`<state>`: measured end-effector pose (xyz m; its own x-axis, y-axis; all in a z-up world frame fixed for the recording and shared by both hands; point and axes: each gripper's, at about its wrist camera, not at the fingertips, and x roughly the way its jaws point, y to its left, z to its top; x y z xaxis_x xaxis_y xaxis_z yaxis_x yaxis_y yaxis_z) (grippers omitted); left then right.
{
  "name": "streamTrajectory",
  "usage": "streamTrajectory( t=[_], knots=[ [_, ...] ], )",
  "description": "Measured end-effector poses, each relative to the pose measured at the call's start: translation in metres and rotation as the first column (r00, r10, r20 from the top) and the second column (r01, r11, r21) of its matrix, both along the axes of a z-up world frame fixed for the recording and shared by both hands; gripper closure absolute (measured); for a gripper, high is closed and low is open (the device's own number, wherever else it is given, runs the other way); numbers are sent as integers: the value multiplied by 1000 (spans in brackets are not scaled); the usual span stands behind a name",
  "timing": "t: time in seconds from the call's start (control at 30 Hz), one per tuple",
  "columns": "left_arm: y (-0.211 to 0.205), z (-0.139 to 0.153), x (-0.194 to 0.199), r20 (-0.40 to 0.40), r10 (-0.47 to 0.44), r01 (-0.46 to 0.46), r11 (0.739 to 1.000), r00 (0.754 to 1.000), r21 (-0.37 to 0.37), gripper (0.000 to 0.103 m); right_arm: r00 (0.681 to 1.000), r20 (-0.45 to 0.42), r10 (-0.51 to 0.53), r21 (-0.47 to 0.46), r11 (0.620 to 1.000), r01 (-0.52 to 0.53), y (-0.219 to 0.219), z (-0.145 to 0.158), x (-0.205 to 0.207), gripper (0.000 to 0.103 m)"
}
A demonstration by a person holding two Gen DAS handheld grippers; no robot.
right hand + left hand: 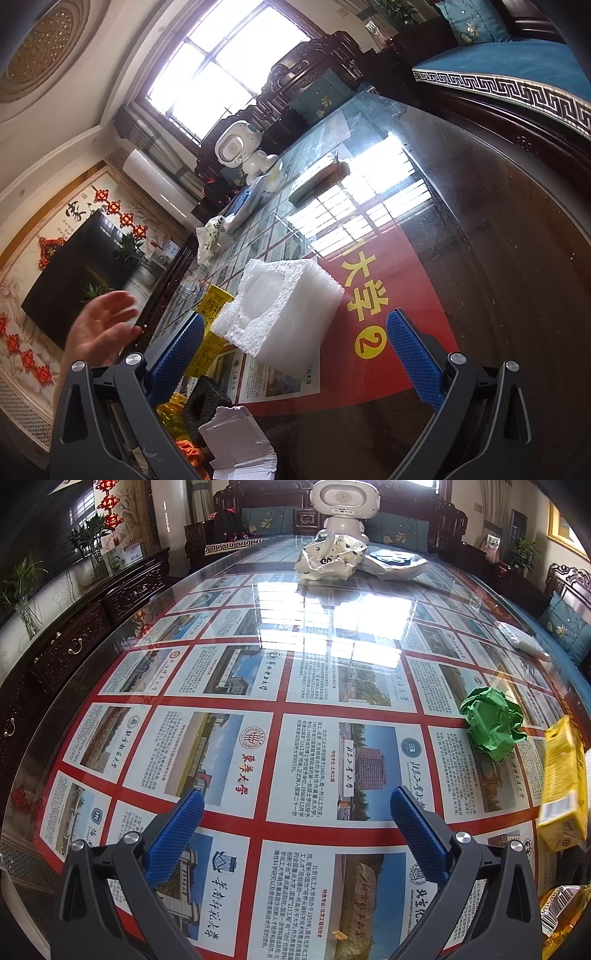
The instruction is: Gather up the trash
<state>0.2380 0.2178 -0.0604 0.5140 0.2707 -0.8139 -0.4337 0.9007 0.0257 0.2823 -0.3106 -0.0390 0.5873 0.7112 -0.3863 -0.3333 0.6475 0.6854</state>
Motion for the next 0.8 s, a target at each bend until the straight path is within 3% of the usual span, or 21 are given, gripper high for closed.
streamTrajectory(
  t=[0.1, 0.2, 0.33, 0.43, 0.57, 0.67, 0.73, 0.8],
  knots=[
    [-1, 0, 0, 0, 0, 0, 1000, 1000, 0, 2, 998, 55, 42, 38, 998, -44, 1, 9, -9, 8],
    [-1, 0, 0, 0, 0, 0, 1000, 1000, 0, 2, 981, 192, 37, 17, 999, -42, 5, 26, -27, 7],
    [-1, 0, 0, 0, -1, 1, 1000, 1000, 0, 2, 948, 315, 54, -177, 984, 3, 30, 49, -62, 7],
    [-1, 0, 0, 0, -1, 1, 1000, 1000, 0, 2, 931, 355, 86, -336, 941, 41, 55, 69, -105, 7],
    [-1, 0, 0, 0, -1, 1, 1000, 1000, 0, 2, 858, 495, 133, -484, 863, 146, 84, 88, -181, 8],
    [-1, 0, 0, 0, -1, 1, 1000, 1000, 0, 2, 874, 485, 3, -542, 786, 299, 88, 87, -210, 7],
    [-1, 0, 0, 0, -1, 1, 1000, 1000, -1, 2, 909, 414, 45, -549, 809, 210, 84, 80, -214, 8],
    [0, 0, 0, 0, -1, 1, 1000, 1000, -1, 2, 916, 398, 54, -529, 829, 181, 82, 74, -226, 8]
  ],
)
